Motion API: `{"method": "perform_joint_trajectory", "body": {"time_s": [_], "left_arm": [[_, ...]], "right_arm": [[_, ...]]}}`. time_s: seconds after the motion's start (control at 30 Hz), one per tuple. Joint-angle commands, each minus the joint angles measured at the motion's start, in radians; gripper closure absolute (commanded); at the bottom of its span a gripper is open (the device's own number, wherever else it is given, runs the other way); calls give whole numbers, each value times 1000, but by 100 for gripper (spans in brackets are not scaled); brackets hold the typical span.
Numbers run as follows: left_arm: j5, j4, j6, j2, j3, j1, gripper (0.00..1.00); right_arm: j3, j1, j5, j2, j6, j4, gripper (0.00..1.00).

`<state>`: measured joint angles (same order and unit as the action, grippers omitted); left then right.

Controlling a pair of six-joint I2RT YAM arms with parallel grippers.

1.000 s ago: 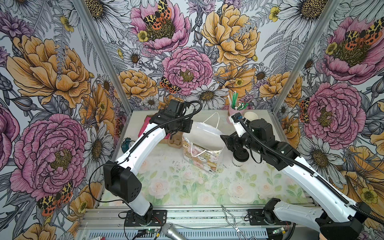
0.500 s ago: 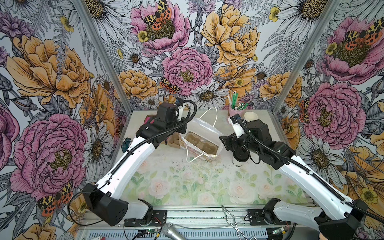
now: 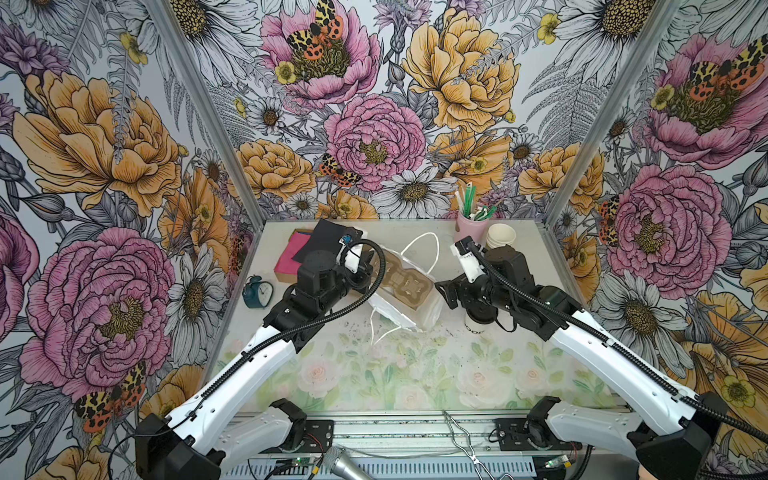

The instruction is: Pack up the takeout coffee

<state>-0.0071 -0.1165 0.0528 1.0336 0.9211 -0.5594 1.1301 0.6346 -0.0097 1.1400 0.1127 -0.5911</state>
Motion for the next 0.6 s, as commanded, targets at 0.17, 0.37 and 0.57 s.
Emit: {"method": "perform_joint_trajectory", "body": {"time_s": [0.17,0.37,0.57], "left_arm": [[11,216,-1,-74,-98,-38,100],[-57,125,-140,-69,-42,-37,100],[-52,-96,-389,-26,111,-43,100]], "right_arm": [[-44,28,-47,-83,-14,72,4],[-46,28,-33,-158,4,126,4],[-27,6,120,-211,66,126,4]]}}
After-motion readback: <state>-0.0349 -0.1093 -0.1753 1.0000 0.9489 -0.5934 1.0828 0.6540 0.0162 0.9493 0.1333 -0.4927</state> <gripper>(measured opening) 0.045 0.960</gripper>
